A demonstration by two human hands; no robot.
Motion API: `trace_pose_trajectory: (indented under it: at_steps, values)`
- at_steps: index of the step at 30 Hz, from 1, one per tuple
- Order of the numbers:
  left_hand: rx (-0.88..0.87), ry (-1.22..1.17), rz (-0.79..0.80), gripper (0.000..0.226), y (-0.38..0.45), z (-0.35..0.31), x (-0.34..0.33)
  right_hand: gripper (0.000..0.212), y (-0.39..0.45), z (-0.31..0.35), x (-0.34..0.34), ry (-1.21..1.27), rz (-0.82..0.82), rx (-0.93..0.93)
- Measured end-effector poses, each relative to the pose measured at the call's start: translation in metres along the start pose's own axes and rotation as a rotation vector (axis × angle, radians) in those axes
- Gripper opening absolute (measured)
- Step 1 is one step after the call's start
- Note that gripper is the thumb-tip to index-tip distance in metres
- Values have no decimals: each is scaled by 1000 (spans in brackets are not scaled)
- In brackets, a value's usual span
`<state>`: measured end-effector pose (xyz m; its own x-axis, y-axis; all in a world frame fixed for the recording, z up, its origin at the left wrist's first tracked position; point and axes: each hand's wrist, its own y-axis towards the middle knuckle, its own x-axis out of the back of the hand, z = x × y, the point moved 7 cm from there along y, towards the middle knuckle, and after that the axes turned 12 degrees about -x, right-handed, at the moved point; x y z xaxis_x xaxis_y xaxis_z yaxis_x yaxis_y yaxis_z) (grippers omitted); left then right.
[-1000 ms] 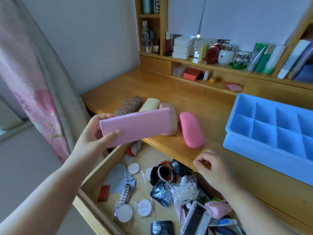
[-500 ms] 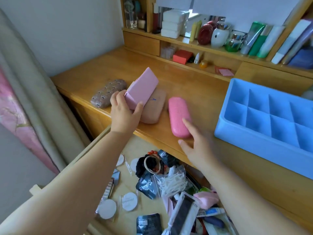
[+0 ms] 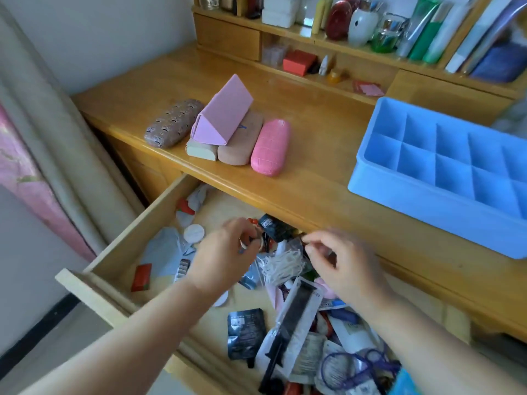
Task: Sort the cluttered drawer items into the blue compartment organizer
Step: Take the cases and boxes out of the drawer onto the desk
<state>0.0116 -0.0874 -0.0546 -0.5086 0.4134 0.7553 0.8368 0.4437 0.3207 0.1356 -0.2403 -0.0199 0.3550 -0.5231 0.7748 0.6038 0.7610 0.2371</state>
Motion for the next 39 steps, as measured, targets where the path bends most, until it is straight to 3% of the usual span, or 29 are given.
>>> trace_pose_trajectory:
  at_steps: [3,6,8,10,12,15,19,21,24,25,28,33,35,37,39]
  values:
    - [180,27,488,46,-60,-24,-82,12,-77,-44,-21,-97,248,-192]
    - [105,235,660,70,-85,-49,-120,41,-141,-71,-51,-233,491,-254]
    - [95,338,644,67,-88,-54,-121,49,-167,-70,-67,-251,627,-209]
    - [181,242,600,57,-89,-45,-114,48,-176,-68,-67,-221,647,-191]
    - [303,35,532,44,-87,-36,-100,45,-172,-69,-53,-152,569,-222]
    - [382,-127,295,35,-79,-20,-71,35,-151,-78,-22,-107,361,-294]
    - [103,69,32,46,-63,-24,-33,39,-116,-95,-7,-204,295,-337]
    - [-21,154,175,53,-60,-26,-41,44,-101,-96,-13,-258,334,-342]
    - [-37,120,663,58,-78,-18,-75,50,-79,-94,-30,-312,385,-342]
    - [-29,89,714,53,-84,-15,-78,52,-72,-93,-36,-335,394,-332]
    - [-59,36,572,38,-88,-9,-60,56,-59,-96,-59,-371,481,-322]
    - [46,117,465,37,-93,31,-26,50,-92,-97,-81,-396,623,-273]
    - [85,119,411,37,-86,42,-20,38,-99,-86,-76,-379,656,-199]
    - [104,114,378,38,-80,47,-20,26,-84,-66,-61,-274,506,-128]
    - [114,133,375,41,-78,50,-25,20,-57,-61,-43,-228,276,-183]
